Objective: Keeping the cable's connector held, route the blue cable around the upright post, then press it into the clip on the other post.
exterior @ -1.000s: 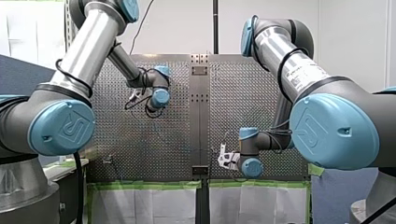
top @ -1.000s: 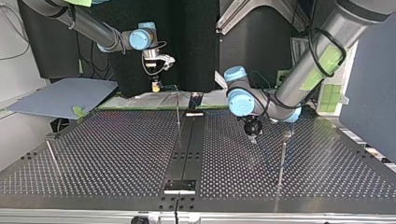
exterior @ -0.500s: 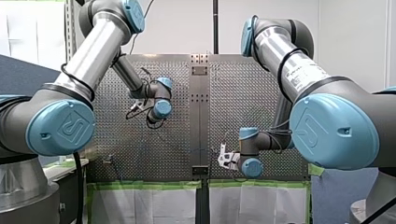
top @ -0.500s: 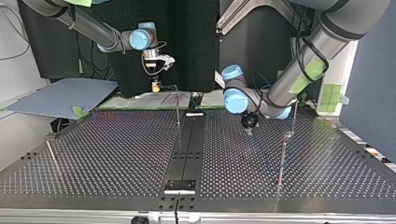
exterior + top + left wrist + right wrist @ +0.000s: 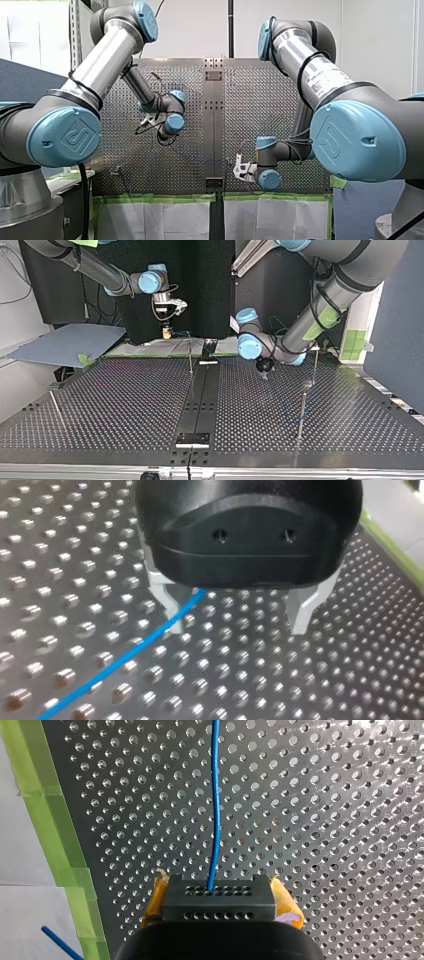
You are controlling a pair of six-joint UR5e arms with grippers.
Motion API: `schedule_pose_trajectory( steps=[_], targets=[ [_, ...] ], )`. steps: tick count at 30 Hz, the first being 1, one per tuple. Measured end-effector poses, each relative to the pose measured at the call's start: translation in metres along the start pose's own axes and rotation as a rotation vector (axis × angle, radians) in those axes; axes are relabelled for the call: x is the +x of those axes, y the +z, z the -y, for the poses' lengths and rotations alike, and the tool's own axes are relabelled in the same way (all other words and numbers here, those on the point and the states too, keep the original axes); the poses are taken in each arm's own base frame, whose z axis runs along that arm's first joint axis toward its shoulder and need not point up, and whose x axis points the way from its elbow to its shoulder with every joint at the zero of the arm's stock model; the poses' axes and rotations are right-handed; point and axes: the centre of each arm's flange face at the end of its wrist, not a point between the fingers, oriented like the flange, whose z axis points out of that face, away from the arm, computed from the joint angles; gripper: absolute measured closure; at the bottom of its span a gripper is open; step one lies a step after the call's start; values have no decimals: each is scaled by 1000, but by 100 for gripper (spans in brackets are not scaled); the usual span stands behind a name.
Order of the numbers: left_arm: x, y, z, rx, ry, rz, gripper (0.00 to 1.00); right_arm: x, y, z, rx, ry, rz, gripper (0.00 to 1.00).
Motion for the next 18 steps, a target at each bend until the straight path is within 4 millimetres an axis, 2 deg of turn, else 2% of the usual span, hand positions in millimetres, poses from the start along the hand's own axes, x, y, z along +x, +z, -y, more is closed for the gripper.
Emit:
schedule_pose_trajectory(
  steps=[8, 18],
  targets=[
    [25, 3, 32, 61, -13, -27, 0, 0, 0, 0, 0, 0, 1, 100],
    [27, 3, 45, 132, -111, -3, 0, 0, 0, 0, 0, 0, 2, 100]
  ],
)
